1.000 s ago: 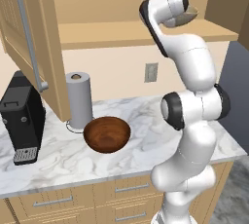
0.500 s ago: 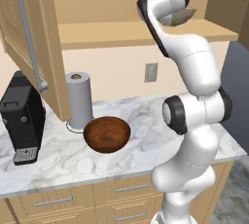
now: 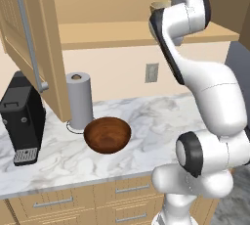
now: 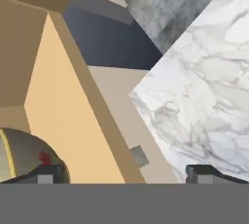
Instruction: Open the cabinet. Pick the bowls from the counter and place them in the cabinet. Then close the cabinet.
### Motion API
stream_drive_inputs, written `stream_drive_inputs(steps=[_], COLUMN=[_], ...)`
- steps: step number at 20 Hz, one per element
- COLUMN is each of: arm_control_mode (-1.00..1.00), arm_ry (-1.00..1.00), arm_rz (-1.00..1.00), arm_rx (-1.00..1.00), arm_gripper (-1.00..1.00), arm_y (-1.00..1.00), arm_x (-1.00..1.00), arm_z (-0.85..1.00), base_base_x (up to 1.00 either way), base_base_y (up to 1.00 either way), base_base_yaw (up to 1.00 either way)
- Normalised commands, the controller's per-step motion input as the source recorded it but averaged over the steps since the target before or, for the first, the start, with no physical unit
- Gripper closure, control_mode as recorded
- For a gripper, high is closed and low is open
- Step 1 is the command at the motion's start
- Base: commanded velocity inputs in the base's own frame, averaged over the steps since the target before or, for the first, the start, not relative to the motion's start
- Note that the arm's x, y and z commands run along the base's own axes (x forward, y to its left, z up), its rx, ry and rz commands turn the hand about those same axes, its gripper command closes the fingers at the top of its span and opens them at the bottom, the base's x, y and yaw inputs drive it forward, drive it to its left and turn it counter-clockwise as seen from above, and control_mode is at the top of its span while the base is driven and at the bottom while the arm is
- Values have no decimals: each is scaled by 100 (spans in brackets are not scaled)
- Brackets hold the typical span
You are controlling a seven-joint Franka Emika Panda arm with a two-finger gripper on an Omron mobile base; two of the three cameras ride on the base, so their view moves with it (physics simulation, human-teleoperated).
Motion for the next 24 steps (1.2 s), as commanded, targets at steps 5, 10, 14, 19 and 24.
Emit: stream_drive_inputs(steps=[5,10,14,19,24], arm_control_mode=[-100,-100,-100,-100,-100], arm_ry=[0,4,21,29,20], arm_rz=[1,5,30,46,45], arm_rx=[0,4,11,7,3], arm_gripper=[-100,-100,-100,-100,-100], arm_y=[1,7,0,0,7], arm_x=[-100,-100,-100,-88,-56], arm_z=[-100,-82,-1,0,-18], base_base_x=[0,0,0,0,0], base_base_y=[0,0,0,0,0], base_base_yaw=[0,0,0,0,0])
